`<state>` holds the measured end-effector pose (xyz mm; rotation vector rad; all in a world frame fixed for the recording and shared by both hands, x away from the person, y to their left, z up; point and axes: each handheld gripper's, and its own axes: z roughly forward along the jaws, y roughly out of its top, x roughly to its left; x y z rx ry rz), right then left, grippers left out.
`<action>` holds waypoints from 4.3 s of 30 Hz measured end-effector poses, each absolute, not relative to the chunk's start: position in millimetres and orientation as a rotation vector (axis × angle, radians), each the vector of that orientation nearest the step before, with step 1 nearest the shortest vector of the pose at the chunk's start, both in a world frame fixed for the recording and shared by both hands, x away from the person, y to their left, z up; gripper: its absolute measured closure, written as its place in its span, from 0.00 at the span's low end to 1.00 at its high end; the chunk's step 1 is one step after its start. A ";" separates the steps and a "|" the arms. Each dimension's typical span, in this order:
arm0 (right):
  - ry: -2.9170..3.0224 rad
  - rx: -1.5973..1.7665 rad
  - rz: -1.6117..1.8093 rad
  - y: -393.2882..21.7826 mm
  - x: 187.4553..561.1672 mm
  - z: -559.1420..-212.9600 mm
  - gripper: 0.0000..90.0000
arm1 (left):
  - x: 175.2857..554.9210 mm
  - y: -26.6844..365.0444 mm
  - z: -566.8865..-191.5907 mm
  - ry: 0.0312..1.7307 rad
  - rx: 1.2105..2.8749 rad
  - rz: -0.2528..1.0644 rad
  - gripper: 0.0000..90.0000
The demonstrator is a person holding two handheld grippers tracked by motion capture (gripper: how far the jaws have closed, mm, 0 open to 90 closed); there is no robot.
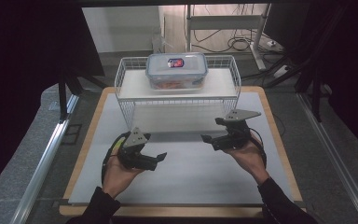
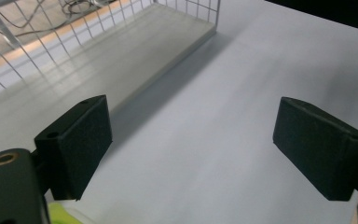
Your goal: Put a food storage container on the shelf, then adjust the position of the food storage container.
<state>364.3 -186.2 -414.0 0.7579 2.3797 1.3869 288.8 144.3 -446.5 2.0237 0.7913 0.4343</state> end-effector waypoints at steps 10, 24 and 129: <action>2.377 0.768 1.406 -191.7 344.7 -433.6 0.06 | 264.2 156.7 -472.6 0.825 1.971 0.425 0.06; 2.397 0.718 1.368 -200.6 318.1 -467.2 0.01 | 241.2 154.1 -502.4 0.786 2.069 0.478 0.01; 2.510 0.763 1.164 -201.7 327.2 -502.4 0.06 | 320.2 165.3 -531.5 1.056 2.121 0.268 1.00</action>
